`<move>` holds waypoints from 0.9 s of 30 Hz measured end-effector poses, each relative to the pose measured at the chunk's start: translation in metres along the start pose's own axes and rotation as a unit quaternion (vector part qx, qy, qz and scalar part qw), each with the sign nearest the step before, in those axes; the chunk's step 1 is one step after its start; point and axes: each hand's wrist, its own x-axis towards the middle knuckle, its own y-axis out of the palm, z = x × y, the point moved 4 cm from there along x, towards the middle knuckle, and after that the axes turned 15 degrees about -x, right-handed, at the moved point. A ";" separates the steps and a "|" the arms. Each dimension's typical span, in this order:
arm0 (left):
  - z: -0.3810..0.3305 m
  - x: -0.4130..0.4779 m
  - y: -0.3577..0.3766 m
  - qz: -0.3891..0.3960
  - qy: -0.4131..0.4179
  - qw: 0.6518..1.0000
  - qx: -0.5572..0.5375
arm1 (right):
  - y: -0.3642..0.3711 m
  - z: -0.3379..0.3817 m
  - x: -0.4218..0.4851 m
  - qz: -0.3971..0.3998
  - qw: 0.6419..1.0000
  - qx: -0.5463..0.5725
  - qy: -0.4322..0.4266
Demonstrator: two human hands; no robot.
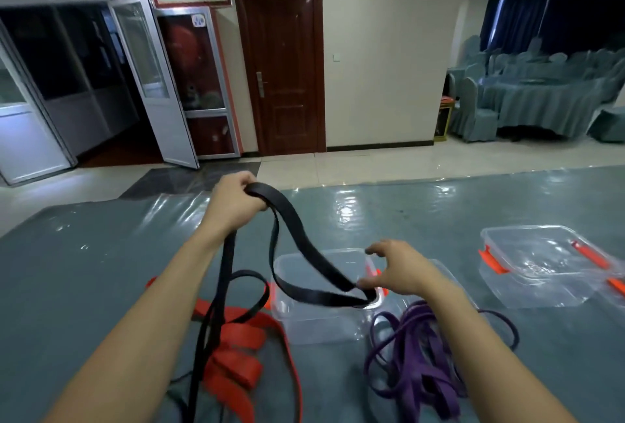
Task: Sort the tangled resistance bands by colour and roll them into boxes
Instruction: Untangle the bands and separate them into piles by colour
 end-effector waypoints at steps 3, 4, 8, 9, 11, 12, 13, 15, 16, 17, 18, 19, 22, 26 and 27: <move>-0.024 -0.001 0.017 0.136 -0.029 0.990 0.027 | -0.005 -0.032 -0.010 -0.135 0.989 -0.039 0.049; -0.028 -0.002 0.022 0.188 -0.046 0.981 0.007 | -0.007 -0.040 -0.015 -0.170 0.982 -0.041 0.066; -0.048 -0.002 0.035 0.211 0.021 0.974 -0.086 | -0.016 -0.063 -0.031 -0.268 0.956 -0.028 0.115; -0.050 -0.001 0.038 0.181 0.036 0.976 -0.114 | -0.017 -0.067 -0.034 -0.284 0.950 -0.027 0.126; -0.051 -0.002 0.048 0.164 0.048 0.981 -0.097 | -0.015 -0.072 -0.043 -0.305 0.941 -0.028 0.143; -0.050 -0.004 0.053 0.165 0.051 0.983 -0.066 | -0.013 -0.073 -0.048 -0.312 0.938 -0.029 0.147; -0.047 -0.006 0.055 0.155 0.051 0.985 -0.052 | -0.011 -0.073 -0.053 -0.320 0.935 -0.030 0.147; -0.043 -0.007 0.055 0.109 0.043 0.987 -0.108 | -0.008 -0.074 -0.063 -0.343 0.927 -0.032 0.149; -0.042 -0.007 0.054 0.084 0.037 0.982 -0.163 | -0.007 -0.074 -0.066 -0.351 0.923 -0.031 0.153; -0.041 -0.007 0.054 0.068 0.030 0.973 -0.219 | -0.007 -0.075 -0.069 -0.354 0.921 -0.030 0.158; -0.041 -0.008 0.056 0.065 0.019 0.961 -0.267 | -0.006 -0.076 -0.072 -0.356 0.920 -0.028 0.164; -0.041 -0.010 0.060 0.069 0.009 0.952 -0.298 | -0.006 -0.076 -0.075 -0.357 0.918 -0.028 0.171; -0.035 -0.016 0.073 0.086 0.013 0.949 -0.304 | -0.009 -0.080 -0.083 -0.364 0.912 -0.026 0.186; -0.030 -0.025 0.083 0.097 0.033 0.951 -0.293 | -0.009 -0.085 -0.090 -0.363 0.910 -0.033 0.196; -0.030 -0.025 0.084 0.094 0.034 0.950 -0.295 | -0.009 -0.087 -0.091 -0.357 0.913 -0.036 0.194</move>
